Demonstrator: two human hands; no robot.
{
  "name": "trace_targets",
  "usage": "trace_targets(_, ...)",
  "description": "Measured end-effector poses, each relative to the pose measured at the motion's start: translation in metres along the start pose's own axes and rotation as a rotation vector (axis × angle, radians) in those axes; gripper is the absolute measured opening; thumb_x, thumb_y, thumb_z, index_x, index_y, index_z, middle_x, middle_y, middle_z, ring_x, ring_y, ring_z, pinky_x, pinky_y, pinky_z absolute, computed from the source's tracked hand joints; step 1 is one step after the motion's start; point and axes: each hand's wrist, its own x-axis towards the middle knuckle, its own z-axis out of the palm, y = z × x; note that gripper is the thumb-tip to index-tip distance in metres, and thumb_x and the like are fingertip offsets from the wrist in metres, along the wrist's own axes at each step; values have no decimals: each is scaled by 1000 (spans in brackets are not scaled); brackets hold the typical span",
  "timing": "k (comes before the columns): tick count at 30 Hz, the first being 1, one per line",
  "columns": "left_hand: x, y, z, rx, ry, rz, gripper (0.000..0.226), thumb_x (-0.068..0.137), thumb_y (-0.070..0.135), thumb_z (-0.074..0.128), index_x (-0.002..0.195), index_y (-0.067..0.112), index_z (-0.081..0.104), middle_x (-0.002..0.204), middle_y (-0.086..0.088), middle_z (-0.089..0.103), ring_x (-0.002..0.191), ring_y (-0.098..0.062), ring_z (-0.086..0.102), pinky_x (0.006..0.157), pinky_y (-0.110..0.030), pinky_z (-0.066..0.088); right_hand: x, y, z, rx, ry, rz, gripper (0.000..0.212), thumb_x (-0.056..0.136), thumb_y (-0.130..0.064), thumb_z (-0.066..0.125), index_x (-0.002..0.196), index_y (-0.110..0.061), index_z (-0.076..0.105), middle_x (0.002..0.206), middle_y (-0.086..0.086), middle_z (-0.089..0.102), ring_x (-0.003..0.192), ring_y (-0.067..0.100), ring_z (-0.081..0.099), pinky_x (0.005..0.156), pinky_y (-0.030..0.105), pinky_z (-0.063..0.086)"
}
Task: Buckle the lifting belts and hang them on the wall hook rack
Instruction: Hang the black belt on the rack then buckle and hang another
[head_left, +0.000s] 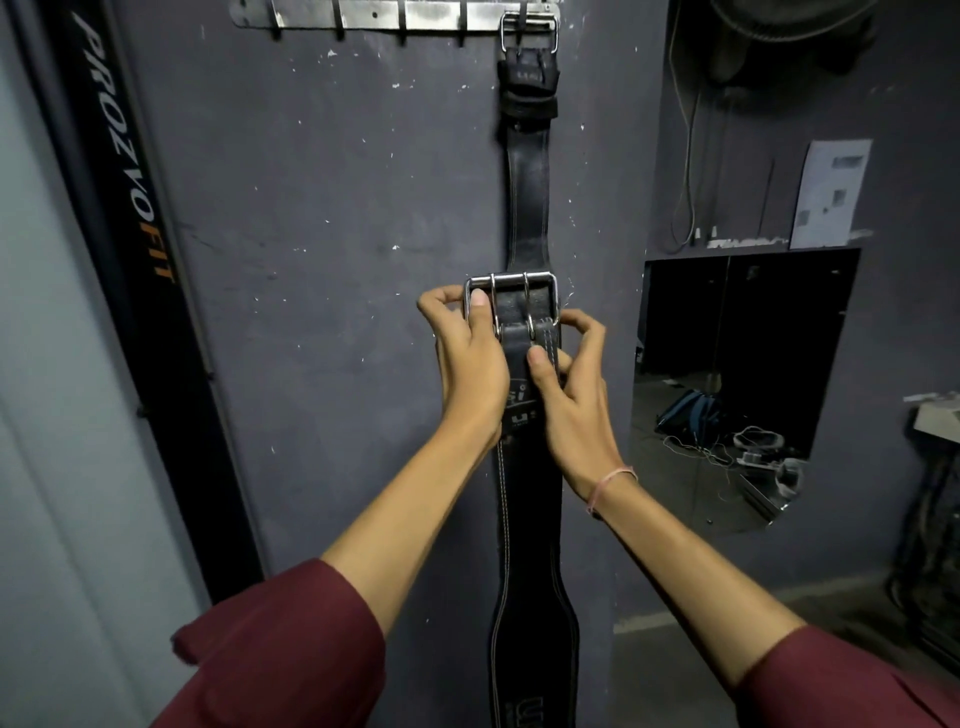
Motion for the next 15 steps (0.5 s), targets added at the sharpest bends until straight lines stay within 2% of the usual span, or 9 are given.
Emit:
trace_targets(3, 1, 1, -9, 4, -34, 51, 1, 104, 29, 41, 104, 29, 40, 89, -8, 62, 74, -20, 59, 68, -45, 51, 0, 0, 2, 34, -33, 9, 47, 101, -19, 52, 142, -30, 30, 102, 10, 74, 94, 27, 71, 91, 48, 54)
trace_targets(5, 3, -2, -15, 62, -31, 78, 9, 104, 28, 41, 100, 29, 48, 87, -5, 64, 75, -21, 61, 71, -49, 55, 1, 4, 4, 49, -28, 33, 53, 100, -16, 53, 144, -36, 31, 101, 13, 73, 97, 31, 70, 93, 50, 54)
trace_targets(7, 2, -4, -20, 45, -19, 44, 13, 105, 23, 41, 97, 28, 51, 85, -5, 65, 74, -20, 63, 70, -46, 56, -1, 7, 7, 56, -17, 50, 54, 99, -12, 53, 143, -37, 34, 98, 15, 72, 95, 32, 70, 91, 49, 55)
trace_targets(9, 2, -6, -23, 10, 8, -1, 13, 105, 22, 42, 94, 25, 49, 81, -4, 64, 71, -19, 62, 65, -39, 53, -3, 8, 12, 58, -14, 53, 55, 99, -7, 53, 144, -33, 35, 99, 5, 74, 96, 24, 71, 90, 40, 56)
trace_targets(11, 3, -8, -27, 13, 11, -32, 17, 105, 22, 42, 90, 27, 50, 80, -3, 63, 70, -19, 61, 65, -37, 51, -4, 7, 18, 48, -2, 44, 56, 98, -4, 52, 146, -29, 36, 111, -14, 71, 107, 13, 68, 97, 36, 52)
trace_targets(13, 5, -11, -31, 20, -20, -41, 24, 104, 28, 42, 85, 29, 56, 86, -4, 64, 78, -21, 62, 73, -40, 53, -4, 8, 23, 45, 34, 37, 58, 98, -1, 52, 146, -29, 37, 125, -21, 63, 119, 11, 62, 105, 39, 48)
trace_targets(14, 6, -13, -33, 67, -41, -51, 27, 104, 34, 43, 83, 31, 60, 94, -6, 63, 87, -23, 62, 83, -40, 54, -3, 9, 26, 52, 54, 40, 58, 97, 0, 52, 145, -30, 38, 129, -16, 62, 120, 13, 62, 106, 41, 48)
trace_targets(15, 5, -15, -36, 144, -50, -43, 29, 103, 38, 42, 86, 30, 64, 104, -7, 59, 99, -23, 59, 94, -34, 50, -3, 9, 28, 55, 73, 49, 57, 97, 0, 52, 144, -31, 40, 127, -9, 64, 117, 17, 64, 103, 43, 49)
